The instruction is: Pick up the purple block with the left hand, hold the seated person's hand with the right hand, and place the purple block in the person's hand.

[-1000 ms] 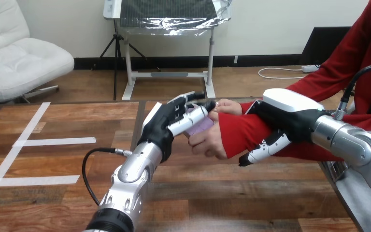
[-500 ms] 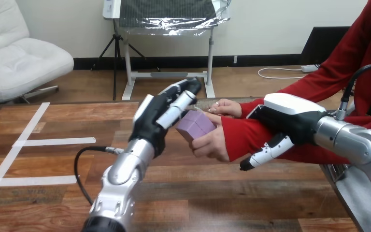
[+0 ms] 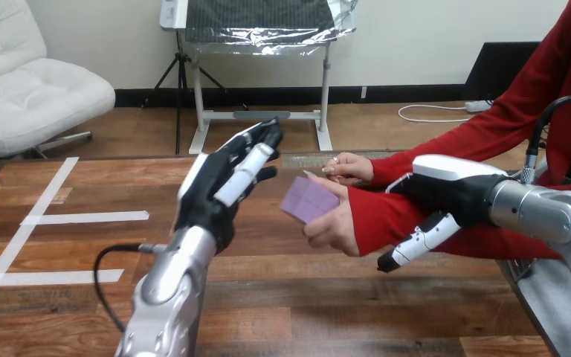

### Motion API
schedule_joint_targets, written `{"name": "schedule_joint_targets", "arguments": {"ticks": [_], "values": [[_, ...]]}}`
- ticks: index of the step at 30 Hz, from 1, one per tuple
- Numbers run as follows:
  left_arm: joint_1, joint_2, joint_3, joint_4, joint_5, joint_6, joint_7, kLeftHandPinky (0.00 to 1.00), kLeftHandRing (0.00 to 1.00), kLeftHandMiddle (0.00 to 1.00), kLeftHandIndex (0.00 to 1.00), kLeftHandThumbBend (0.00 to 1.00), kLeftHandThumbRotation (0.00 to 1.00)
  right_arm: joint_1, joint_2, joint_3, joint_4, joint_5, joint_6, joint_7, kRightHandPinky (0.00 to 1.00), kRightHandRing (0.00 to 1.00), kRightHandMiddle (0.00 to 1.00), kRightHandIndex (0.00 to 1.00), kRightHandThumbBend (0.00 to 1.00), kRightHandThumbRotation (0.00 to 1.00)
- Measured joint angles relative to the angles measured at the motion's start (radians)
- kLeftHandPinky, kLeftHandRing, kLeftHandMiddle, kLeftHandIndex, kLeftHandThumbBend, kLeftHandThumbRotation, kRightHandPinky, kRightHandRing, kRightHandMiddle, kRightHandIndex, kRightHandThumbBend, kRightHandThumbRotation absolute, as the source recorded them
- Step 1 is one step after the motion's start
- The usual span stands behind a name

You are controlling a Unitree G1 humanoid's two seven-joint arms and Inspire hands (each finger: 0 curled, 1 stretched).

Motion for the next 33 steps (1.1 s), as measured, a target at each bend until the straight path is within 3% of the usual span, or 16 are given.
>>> {"name": "schedule_joint_targets", "arguments": {"ticks": [10,33], "values": [[0.062,0.033,0.002,-0.09,-0.001,0.014,0.005,0.98,0.96,0.92,0.83,0.5,0.65,0.0,-0.006,0.0,-0.026,0.007,0.075,0.073,0.75,0.87,0.91,0.92,1.0,0.49],[0.149,0.043,0.019,-0.225,-0.042,0.042,-0.012,0.99,0.94,0.92,0.83,0.4,0.68,0.001,-0.007,0.0,-0.075,0.014,0.161,0.115,0.85,0.92,0.93,0.93,1.0,0.51]]}}
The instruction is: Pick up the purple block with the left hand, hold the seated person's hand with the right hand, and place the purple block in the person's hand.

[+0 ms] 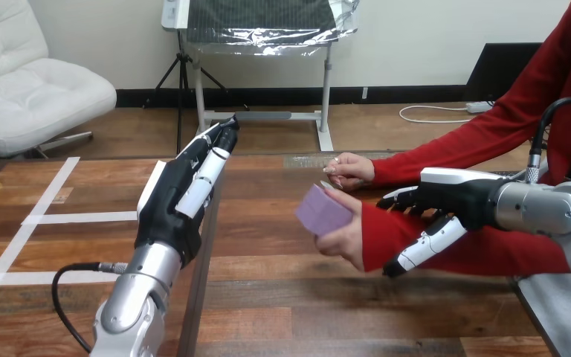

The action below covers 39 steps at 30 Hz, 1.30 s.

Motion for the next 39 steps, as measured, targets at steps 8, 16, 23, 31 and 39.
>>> {"name": "schedule_joint_targets", "arguments": {"ticks": [8,16,23,31,39], "values": [[0.03,-0.002,0.0,-0.034,-0.01,0.017,-0.007,0.99,0.93,0.92,0.83,0.4,0.67,0.0,-0.001,0.0,-0.02,0.005,0.021,0.002,0.84,0.93,0.93,0.93,1.0,0.52],[0.063,-0.003,0.0,-0.067,-0.02,0.028,-0.01,1.0,0.93,0.92,0.84,0.39,0.64,0.0,-0.003,0.0,-0.047,0.001,0.055,0.002,0.85,0.94,0.94,0.94,1.0,0.58],[0.098,-0.003,0.0,-0.095,-0.038,0.033,-0.018,1.0,0.92,0.92,0.84,0.39,0.62,0.011,-0.01,-0.003,-0.077,-0.001,0.057,-0.024,0.83,0.93,0.93,0.94,1.0,0.71],[0.138,-0.005,-0.002,-0.129,-0.039,0.033,-0.023,1.0,0.89,0.9,0.83,0.31,0.61,0.06,-0.02,-0.029,-0.133,-0.021,0.041,-0.126,0.73,0.87,0.89,0.92,1.0,0.92],[0.178,-0.008,-0.004,-0.17,-0.048,0.022,-0.037,0.98,0.87,0.86,0.81,0.22,0.59,0.148,-0.018,-0.082,-0.221,-0.03,0.033,-0.284,0.67,0.82,0.86,0.9,1.0,0.99]]}}
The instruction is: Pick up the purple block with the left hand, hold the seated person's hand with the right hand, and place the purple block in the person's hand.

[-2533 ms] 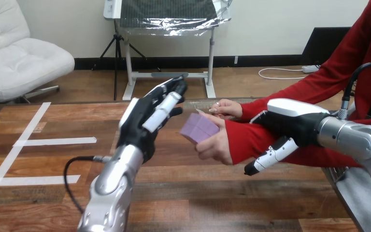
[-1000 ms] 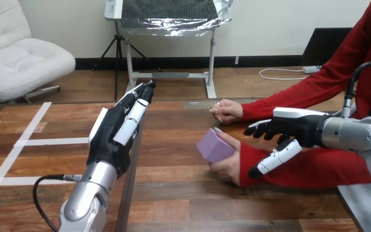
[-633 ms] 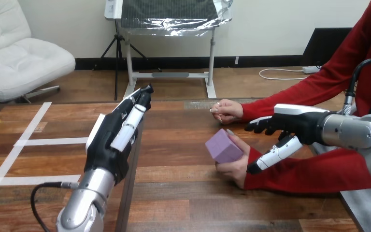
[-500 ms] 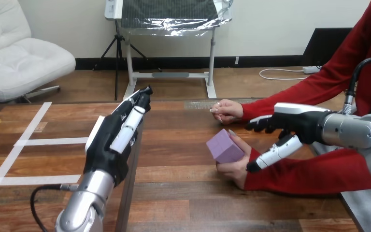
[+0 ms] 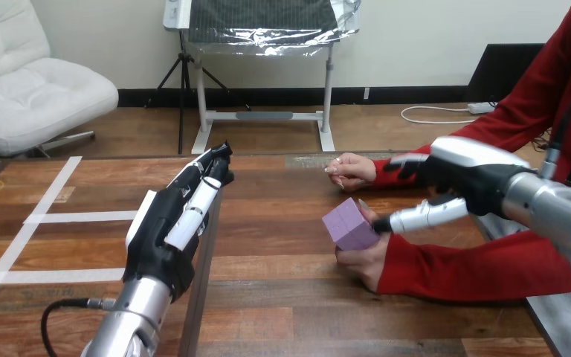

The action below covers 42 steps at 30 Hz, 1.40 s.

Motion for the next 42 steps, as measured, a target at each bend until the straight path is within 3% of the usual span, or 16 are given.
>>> {"name": "schedule_joint_targets", "arguments": {"ticks": [6,13,18,23,29,35,42], "values": [[0.026,0.0,-0.003,-0.017,-0.004,-0.036,-0.02,0.93,0.85,0.84,0.8,0.25,0.55,0.084,0.027,-0.072,-0.072,0.069,-0.026,-0.094,0.66,0.82,0.86,0.89,0.99,1.0],[0.056,0.001,-0.014,-0.048,0.006,-0.072,-0.021,0.83,0.81,0.8,0.76,0.38,0.51,0.186,0.096,-0.151,-0.159,0.228,-0.082,-0.153,0.7,0.83,0.86,0.9,0.94,1.0],[0.069,0.003,-0.026,-0.073,0.03,-0.095,-0.018,0.8,0.79,0.78,0.75,0.37,0.5,0.255,0.17,-0.192,-0.19,0.361,-0.16,-0.179,0.73,0.83,0.85,0.9,0.89,1.0],[0.078,0.006,-0.029,-0.1,0.043,-0.116,-0.023,0.76,0.77,0.76,0.73,0.37,0.46,0.312,0.263,-0.204,-0.193,0.454,-0.258,-0.212,0.74,0.81,0.83,0.88,0.83,1.0],[0.082,0.013,-0.029,-0.139,0.06,-0.123,-0.019,0.67,0.74,0.74,0.72,0.43,0.46,0.371,0.369,-0.204,-0.193,0.526,-0.334,-0.238,0.74,0.81,0.83,0.88,0.86,1.0],[0.088,0.022,-0.026,-0.183,0.063,-0.123,-0.014,0.56,0.7,0.72,0.71,0.47,0.48,0.418,0.438,-0.203,-0.192,0.58,-0.366,-0.236,0.74,0.81,0.83,0.87,0.9,1.0],[0.093,0.032,-0.019,-0.231,0.061,-0.124,-0.006,0.47,0.66,0.7,0.7,0.47,0.49,0.463,0.469,-0.203,-0.192,0.621,-0.372,-0.205,0.74,0.8,0.82,0.86,0.92,1.0]]}}
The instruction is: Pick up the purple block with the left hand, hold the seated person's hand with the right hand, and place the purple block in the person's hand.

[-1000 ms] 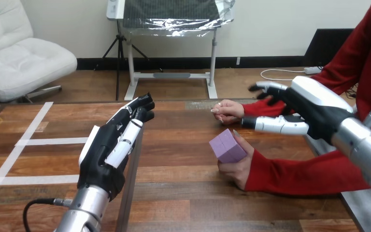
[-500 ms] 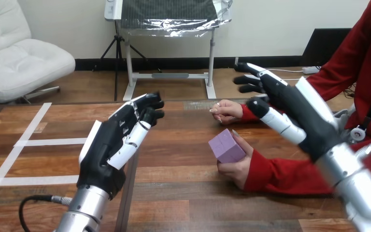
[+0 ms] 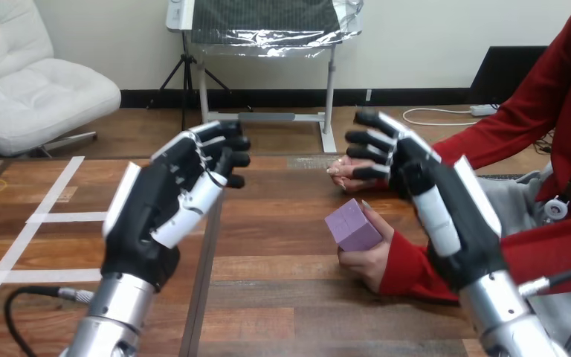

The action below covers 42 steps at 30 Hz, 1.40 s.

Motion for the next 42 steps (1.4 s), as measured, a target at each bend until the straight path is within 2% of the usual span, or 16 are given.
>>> {"name": "schedule_joint_targets", "arguments": {"ticks": [12,20,29,42], "values": [[0.0,0.009,-0.001,-0.026,-0.028,-0.017,-0.001,0.41,0.66,0.7,0.68,0.4,0.48,0.055,0.004,-0.003,-0.003,0.038,-0.013,0.035,0.73,0.8,0.81,0.85,0.9,1.0],[0.007,0.001,-0.008,-0.025,-0.054,-0.017,-0.006,0.47,0.69,0.71,0.67,0.31,0.48,0.084,0.028,-0.012,-0.027,0.085,-0.014,0.044,0.75,0.81,0.81,0.85,0.87,1.0],[0.024,-0.019,-0.01,-0.025,-0.053,-0.025,0.001,0.52,0.71,0.71,0.67,0.29,0.49,0.116,0.041,-0.018,-0.076,0.096,-0.015,0.049,0.74,0.79,0.8,0.84,0.86,1.0],[0.032,-0.032,-0.01,-0.025,-0.051,-0.055,0.009,0.43,0.67,0.68,0.64,0.22,0.47,0.122,0.039,-0.022,-0.105,0.113,-0.014,0.078,0.72,0.77,0.79,0.83,0.84,1.0]]}}
